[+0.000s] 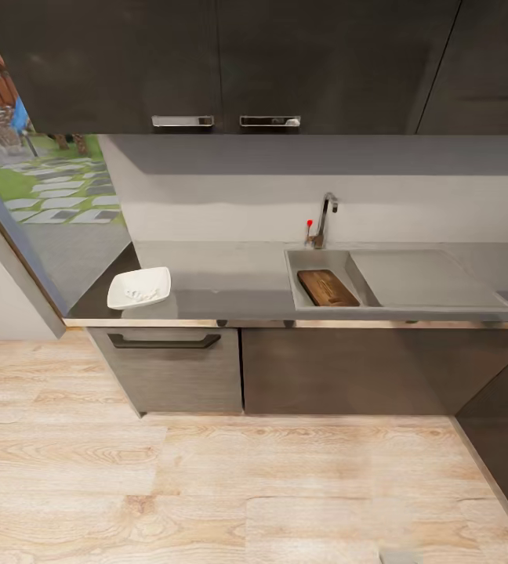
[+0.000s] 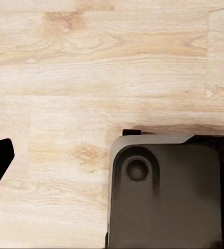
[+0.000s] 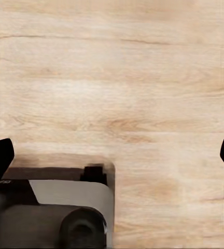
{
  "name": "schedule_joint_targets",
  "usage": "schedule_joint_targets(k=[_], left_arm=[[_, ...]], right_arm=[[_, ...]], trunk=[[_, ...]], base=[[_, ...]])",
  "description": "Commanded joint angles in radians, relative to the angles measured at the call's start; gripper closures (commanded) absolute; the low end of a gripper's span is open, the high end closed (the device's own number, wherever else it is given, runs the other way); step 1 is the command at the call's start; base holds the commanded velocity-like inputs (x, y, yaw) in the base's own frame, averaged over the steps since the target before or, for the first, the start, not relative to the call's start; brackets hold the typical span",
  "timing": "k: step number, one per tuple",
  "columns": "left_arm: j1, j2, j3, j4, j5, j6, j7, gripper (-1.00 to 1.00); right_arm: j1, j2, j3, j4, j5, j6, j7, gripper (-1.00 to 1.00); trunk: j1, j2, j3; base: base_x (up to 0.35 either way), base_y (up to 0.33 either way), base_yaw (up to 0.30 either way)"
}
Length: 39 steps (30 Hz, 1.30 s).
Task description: In the kitchen, take the Vidalia onion out of the sink, dice it on the chopping board with the paring knife, put the diced onion into the bowl on the countertop, then place both the paring knife and the chopping board into the sink.
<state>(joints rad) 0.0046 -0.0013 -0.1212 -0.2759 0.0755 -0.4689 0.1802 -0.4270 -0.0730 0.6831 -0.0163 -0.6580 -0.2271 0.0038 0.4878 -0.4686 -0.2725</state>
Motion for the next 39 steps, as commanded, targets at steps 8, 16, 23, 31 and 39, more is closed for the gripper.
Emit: schedule_joint_targets(k=[8,16,23,31,39], left_arm=[[0.0,0.012,0.0,0.008,0.009,-0.001,0.005,-1.0],[0.0,0.013,0.001,0.011,0.009,-0.001,0.005,-1.0],[0.0,0.011,0.002,0.032,0.009,0.008,0.008,-1.0],[0.0,0.004,0.0,0.11,0.008,0.19,0.005,-1.0],[0.0,-0.01,-0.004,0.242,0.006,0.216,0.0,-1.0]], right_arm=[[0.149,0.003,0.009,-0.001,-0.01,-0.001,0.002,-1.0],[0.22,0.004,0.009,-0.001,-0.01,0.003,0.004,-1.0],[0.242,0.003,0.006,-0.004,-0.012,0.004,-0.005,-1.0],[0.243,0.008,0.003,-0.007,-0.015,0.003,-0.01,-1.0],[0.243,0.007,0.003,-0.007,-0.017,0.003,-0.008,-1.0]], trunk=[[0.001,-0.001,0.007],[0.001,-0.001,0.02],[0.001,-0.001,0.031],[0.001,-0.001,0.044],[0.001,-0.001,0.057]], base=[[0.0,0.0,0.0],[0.0,0.0,0.0],[0.0,0.0,0.0],[0.0,0.0,0.0],[0.0,0.0,0.0]])
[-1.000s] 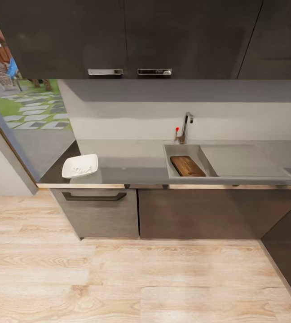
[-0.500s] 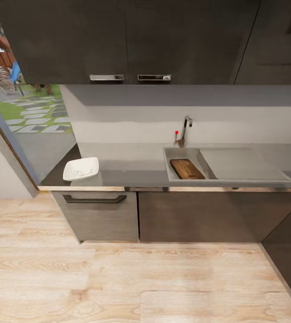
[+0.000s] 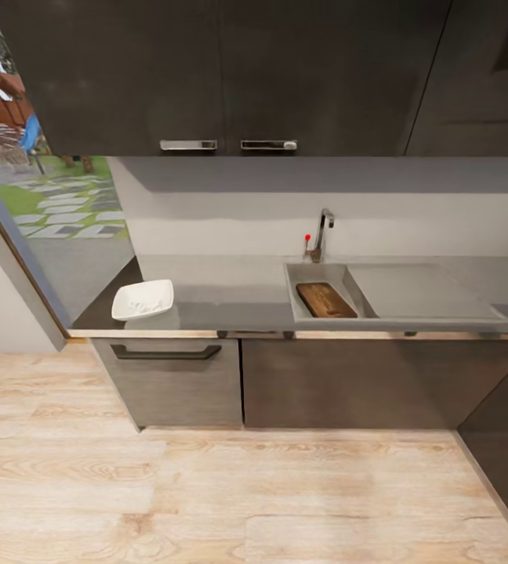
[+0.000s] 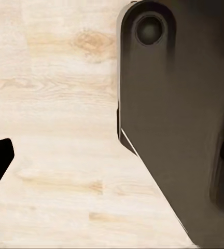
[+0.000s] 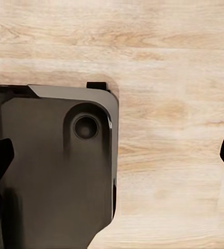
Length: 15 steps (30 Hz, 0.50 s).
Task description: In the kitchen, take the Vidalia onion out of the sink, dice it on the chopping board with the paring knife, put the diced onion into the bowl on the countertop, then place both the paring knife and the chopping board into the sink.
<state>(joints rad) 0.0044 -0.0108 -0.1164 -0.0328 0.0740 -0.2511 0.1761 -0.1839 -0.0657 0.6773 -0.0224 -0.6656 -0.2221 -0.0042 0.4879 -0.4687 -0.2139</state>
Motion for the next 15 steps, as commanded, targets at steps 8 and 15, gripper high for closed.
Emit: schedule_joint_targets(k=[8,15], left_arm=[[0.0,0.016,-0.01,0.053,0.007,-0.004,0.003,-1.0],[0.0,0.021,-0.011,0.057,0.006,-0.004,0.002,-1.0]], right_arm=[[0.0,0.0,0.008,-0.002,-0.01,-0.002,0.0,-1.0],[0.0,0.0,0.008,-0.003,-0.012,-0.002,0.0,-1.0]], trunk=[[0.0,-0.001,0.012],[0.0,-0.001,0.023]], base=[[0.0,0.0,0.0],[0.0,0.0,0.0]])
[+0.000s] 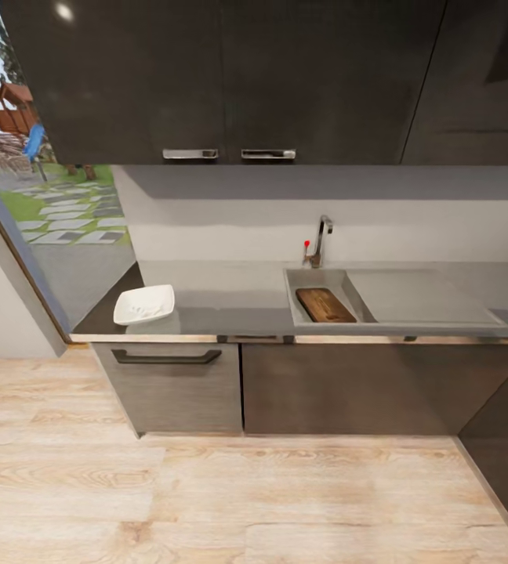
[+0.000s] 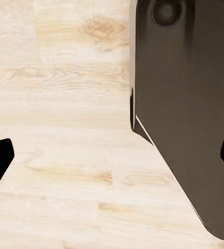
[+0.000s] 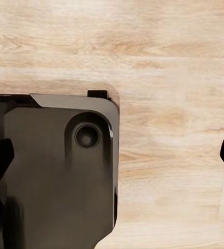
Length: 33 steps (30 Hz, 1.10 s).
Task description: In the kitchen, take the Vidalia onion out of the sink, dice it on the chopping board with the paring knife, put the diced onion into the bowl on the countertop, then place both the paring knife and the chopping board into the sink.
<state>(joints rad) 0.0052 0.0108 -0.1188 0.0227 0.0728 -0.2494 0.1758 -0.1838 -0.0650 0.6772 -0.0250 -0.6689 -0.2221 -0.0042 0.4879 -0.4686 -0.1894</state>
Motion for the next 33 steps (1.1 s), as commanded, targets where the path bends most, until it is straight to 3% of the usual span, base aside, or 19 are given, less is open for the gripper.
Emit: schedule_joint_targets(k=[1,33], left_arm=[[-0.001,0.0,-0.008,0.002,0.007,-0.005,0.002,-1.0],[-0.001,0.0,-0.008,0.002,0.008,-0.005,0.001,-1.0]], right_arm=[[0.0,0.0,0.008,-0.001,-0.009,-0.002,0.0,-1.0],[0.0,0.013,0.008,0.0,-0.009,-0.002,0.0,-1.0]], trunk=[[0.0,-0.001,0.0],[0.0,-0.001,0.052]], base=[[0.0,0.0,0.0],[0.0,0.0,0.0]])
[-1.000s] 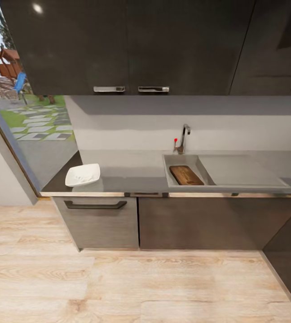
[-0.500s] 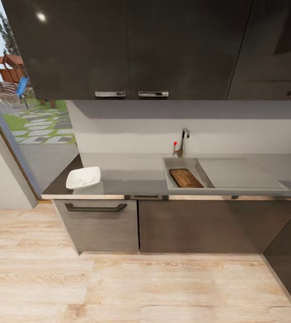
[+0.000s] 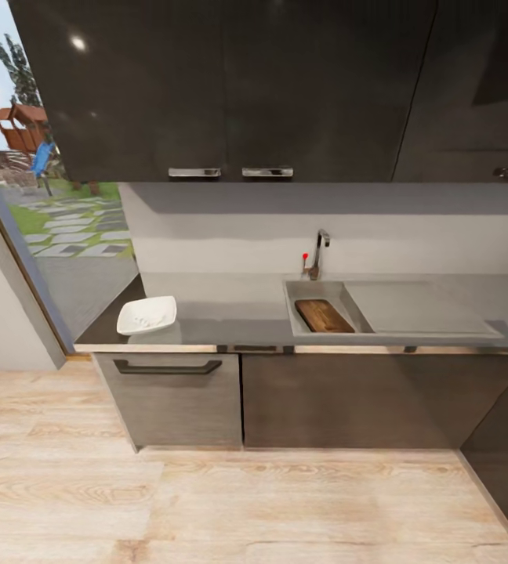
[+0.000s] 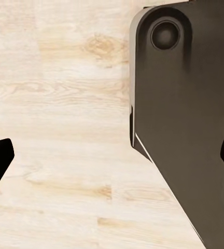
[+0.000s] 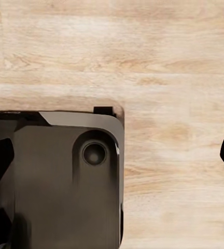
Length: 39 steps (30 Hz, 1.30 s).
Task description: In the kitchen, take the Vidalia onion out of the sink, dice it on the chopping board with the paring knife, put the diced onion into the bowl on the countertop, then place both the paring knife and the chopping board into the sink.
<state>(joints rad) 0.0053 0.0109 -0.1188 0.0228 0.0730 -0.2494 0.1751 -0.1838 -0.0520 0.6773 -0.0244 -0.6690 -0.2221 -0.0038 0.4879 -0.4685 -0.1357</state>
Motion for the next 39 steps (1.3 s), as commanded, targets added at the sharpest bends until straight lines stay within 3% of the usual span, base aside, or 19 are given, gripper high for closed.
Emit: schedule_joint_targets(k=[1,39], left_arm=[[-0.001,0.0,-0.008,0.002,0.007,-0.005,0.002,-1.0],[-0.001,0.0,-0.008,0.002,0.008,-0.005,0.002,-1.0]], right_arm=[[0.0,0.0,0.008,0.0,-0.009,-0.002,-0.001,-1.0],[0.0,-0.002,0.009,-0.001,-0.006,-0.004,-0.001,-1.0]], trunk=[[0.0,-0.001,0.0],[0.0,-0.001,0.058]], base=[[0.0,0.0,0.0],[0.0,0.0,0.0]])
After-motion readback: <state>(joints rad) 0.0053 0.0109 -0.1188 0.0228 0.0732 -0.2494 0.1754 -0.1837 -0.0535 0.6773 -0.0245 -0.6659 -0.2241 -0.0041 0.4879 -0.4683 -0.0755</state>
